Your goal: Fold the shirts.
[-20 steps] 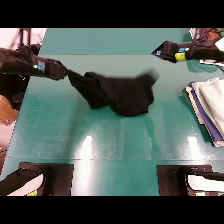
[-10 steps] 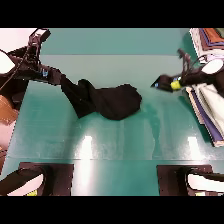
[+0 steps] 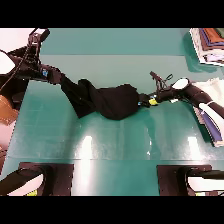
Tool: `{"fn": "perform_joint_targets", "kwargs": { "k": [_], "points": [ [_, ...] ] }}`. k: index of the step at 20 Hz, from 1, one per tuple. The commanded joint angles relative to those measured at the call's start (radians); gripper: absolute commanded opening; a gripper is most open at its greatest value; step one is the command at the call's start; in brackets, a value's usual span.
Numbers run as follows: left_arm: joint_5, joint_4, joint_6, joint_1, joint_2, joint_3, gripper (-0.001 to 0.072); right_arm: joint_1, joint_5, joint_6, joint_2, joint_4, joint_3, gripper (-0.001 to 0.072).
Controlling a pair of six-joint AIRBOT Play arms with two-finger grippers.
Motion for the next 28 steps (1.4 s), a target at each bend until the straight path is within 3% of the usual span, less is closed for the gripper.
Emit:
{"fn": "perform_joint_targets", "kwargs": {
  "k": [1, 6, 11, 16, 23, 28],
  "points": [
    [-0.006, 0.040, -0.001, 0.000, 0.001, 0.012, 0.0027, 0.000, -0.039, -0.018, 0.010, 0.005, 0.075, 0.0015],
    [0.026, 0.188, -0.078, 0.000, 0.108, 0.133, 0.0027, -0.163, 0.039, 0.000, 0.277, -0.118, 0.261, 0.0014],
    [0.120, 0.188, -0.079, 0.000, 0.286, 0.298, 0.0027, -0.304, 0.117, 0.001, 0.523, -0.151, 0.455, 0.0014],
    [0.134, 0.159, -0.079, 0.000, 0.418, 0.406, 0.0027, -0.422, 0.166, 0.001, 0.666, -0.151, 0.570, 0.0014],
    [0.139, 0.078, -0.078, 0.000, 0.464, 0.528, 0.0026, -0.692, 0.342, 0.047, 0.671, -0.148, 0.767, 0.0013],
    [-0.032, 0.222, -0.078, 0.000, 0.269, 0.496, 0.0026, -0.652, 0.515, 0.170, 0.499, -0.163, 0.811, 0.0014]
  ]
}}
